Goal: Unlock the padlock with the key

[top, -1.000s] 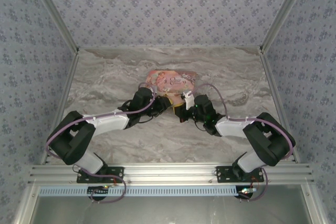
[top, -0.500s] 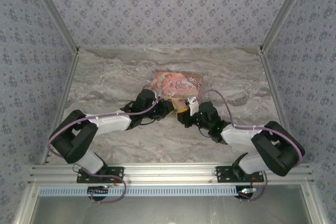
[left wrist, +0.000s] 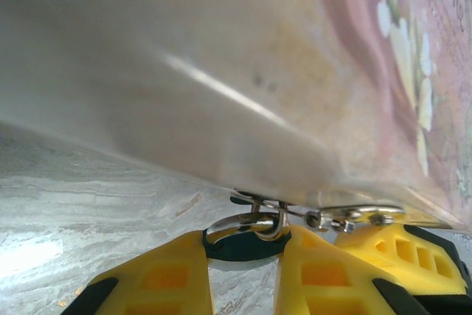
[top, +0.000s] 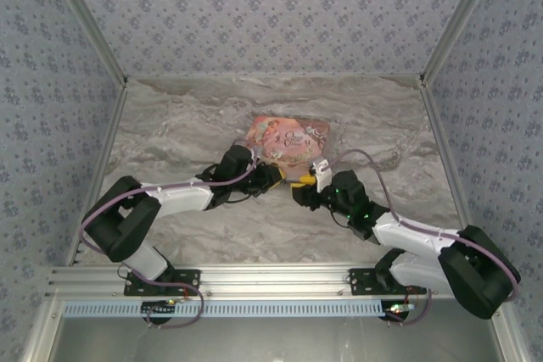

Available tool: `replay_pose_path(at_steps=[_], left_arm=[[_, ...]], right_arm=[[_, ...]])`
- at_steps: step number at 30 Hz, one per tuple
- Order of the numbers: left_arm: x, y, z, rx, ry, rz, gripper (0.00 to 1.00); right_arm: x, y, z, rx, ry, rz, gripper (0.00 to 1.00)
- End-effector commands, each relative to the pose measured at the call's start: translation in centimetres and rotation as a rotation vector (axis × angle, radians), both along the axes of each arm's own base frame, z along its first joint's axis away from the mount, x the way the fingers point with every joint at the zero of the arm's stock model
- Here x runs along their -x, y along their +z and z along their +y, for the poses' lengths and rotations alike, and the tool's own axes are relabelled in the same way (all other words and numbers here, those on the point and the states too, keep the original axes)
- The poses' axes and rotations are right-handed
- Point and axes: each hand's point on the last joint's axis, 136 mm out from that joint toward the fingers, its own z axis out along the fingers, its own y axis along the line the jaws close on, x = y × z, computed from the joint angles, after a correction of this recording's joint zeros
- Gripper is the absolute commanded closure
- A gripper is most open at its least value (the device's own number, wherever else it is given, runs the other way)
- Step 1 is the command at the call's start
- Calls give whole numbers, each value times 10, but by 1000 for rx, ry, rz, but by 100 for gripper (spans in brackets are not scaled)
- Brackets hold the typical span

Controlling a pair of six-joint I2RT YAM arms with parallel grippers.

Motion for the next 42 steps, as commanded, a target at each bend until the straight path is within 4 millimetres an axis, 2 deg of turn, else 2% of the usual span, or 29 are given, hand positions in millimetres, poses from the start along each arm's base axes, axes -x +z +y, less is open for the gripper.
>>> replay_pose_path(at_steps=[1,7,17,22,29,35,42], left_arm=[[5,16,-14,54,-51,0,82],[6,15,-13,51,-52,3,82],[6,19,-14,63,-57,0,82],[7,22,-14,72,-58,-2,82],[8,25,-14,75,-60,-6,82],[8,27,-14,79,-60,-10,82],[8,27,-14,78,-62,-8,82]], right_arm=[[0,-2,-8,66,-16,-22,51],[3,3,-1,21,14,-5,46],[2,0,21,-85,53,79,47],[-6,-8,34,-91,38,113,52],[-23,-16,38,-77,-19,120,56],[-23,-22,41,-77,-5,132,65],[-20,-28,34,-74,-7,145,79]])
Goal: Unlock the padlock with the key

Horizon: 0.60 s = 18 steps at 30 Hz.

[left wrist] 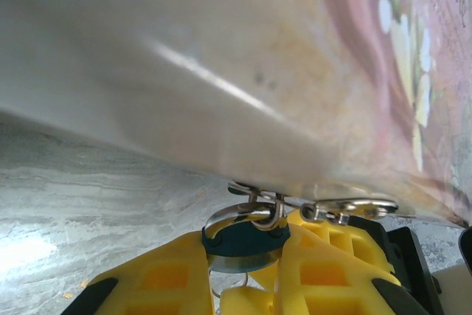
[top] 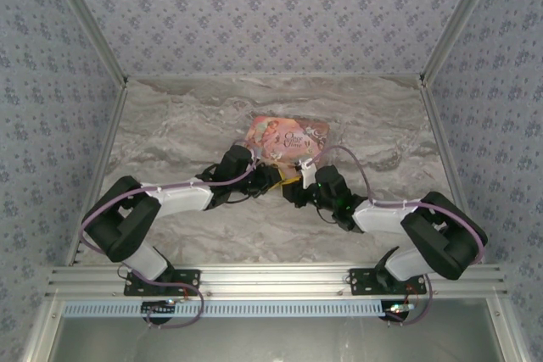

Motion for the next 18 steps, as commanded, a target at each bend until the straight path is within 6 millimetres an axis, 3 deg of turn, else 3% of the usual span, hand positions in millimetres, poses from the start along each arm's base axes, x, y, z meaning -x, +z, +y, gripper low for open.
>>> replay_pose_path(at_steps=[1,8,15,18], left_arm=[[5,29,-15,83,-57,-25,82],[4,31,-16,87,-59,-25,82],[4,33,-17,89,-63,-31,81],[3,34,-16,84,-61,-38,72]], right_arm=[[-4,5,-3,-26,-21,-8,81],[-3,4,-1,-27,-11,-6,100],[-5,8,2,-47,-10,-2,100],[-6,8,1,-63,-33,15,100]])
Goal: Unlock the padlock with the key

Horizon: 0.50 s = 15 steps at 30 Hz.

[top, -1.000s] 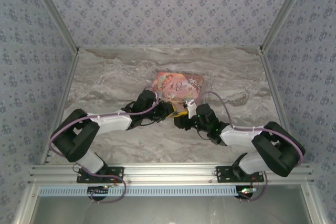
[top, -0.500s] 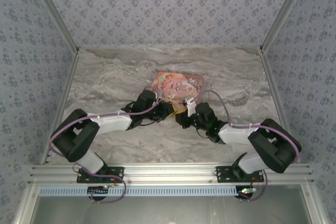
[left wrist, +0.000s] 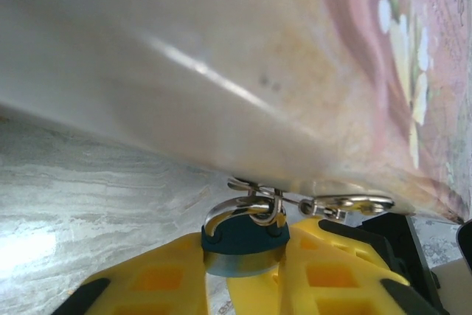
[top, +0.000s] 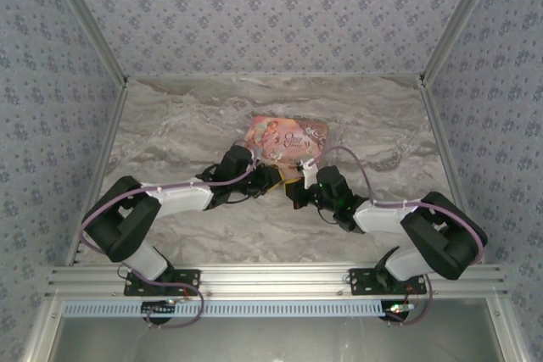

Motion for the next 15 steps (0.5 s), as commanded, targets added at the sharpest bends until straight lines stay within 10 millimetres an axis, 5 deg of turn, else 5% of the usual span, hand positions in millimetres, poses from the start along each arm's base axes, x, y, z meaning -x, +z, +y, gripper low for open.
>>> replay_pose_path(at_steps=[1,6,15], left_arm=[[2,34,-15,86,-54,-46,68],[1,34,-1,47,-23,-68,49],[3,26,30,20,87,-42,34]], right_arm=[[-7,11,3,-57,-31,4,100],[-9,6,2,-104,-98,90,100],[-2,10,19,-226,-136,264,100]])
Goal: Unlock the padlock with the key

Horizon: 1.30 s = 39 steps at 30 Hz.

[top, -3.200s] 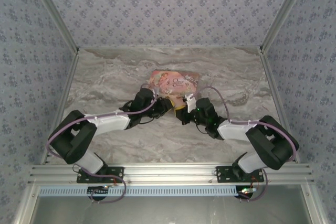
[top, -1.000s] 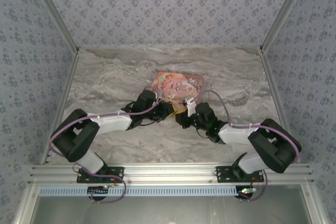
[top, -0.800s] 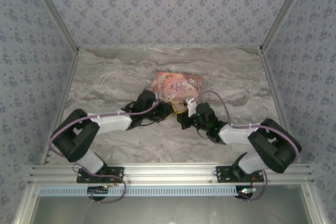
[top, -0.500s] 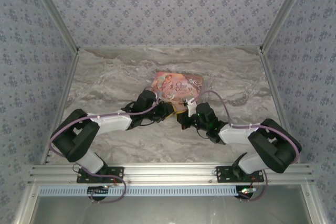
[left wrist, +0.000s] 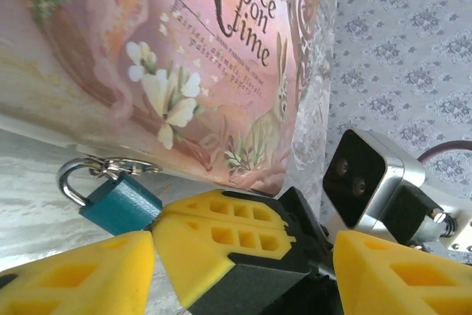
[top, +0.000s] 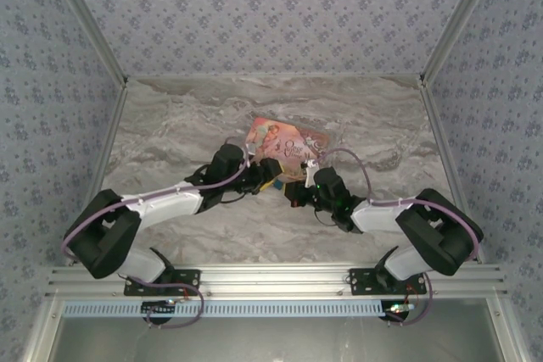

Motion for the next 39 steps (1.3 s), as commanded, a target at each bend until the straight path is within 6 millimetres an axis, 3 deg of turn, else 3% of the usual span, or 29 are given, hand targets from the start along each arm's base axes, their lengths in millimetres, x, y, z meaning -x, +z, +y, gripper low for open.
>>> replay_pose_path(at_steps=[1,5,14,28,34,39], left_arm=[[2,-11,17,-27,65,40,34],[5,-19,28,-13,128,86,35],[9,-38,43,59,254,181,55],[6,-52,20,151,269,236,71],[4,-58,23,136,291,239,78],[3,-58,22,137,295,239,78]], right_arm=[[-4,20,17,-90,-23,46,100],[-1,13,19,-99,-59,126,100],[-1,15,29,-199,-153,228,100],[2,21,37,-267,-206,276,100],[2,25,38,-296,-213,283,100],[3,30,40,-331,-218,295,100]])
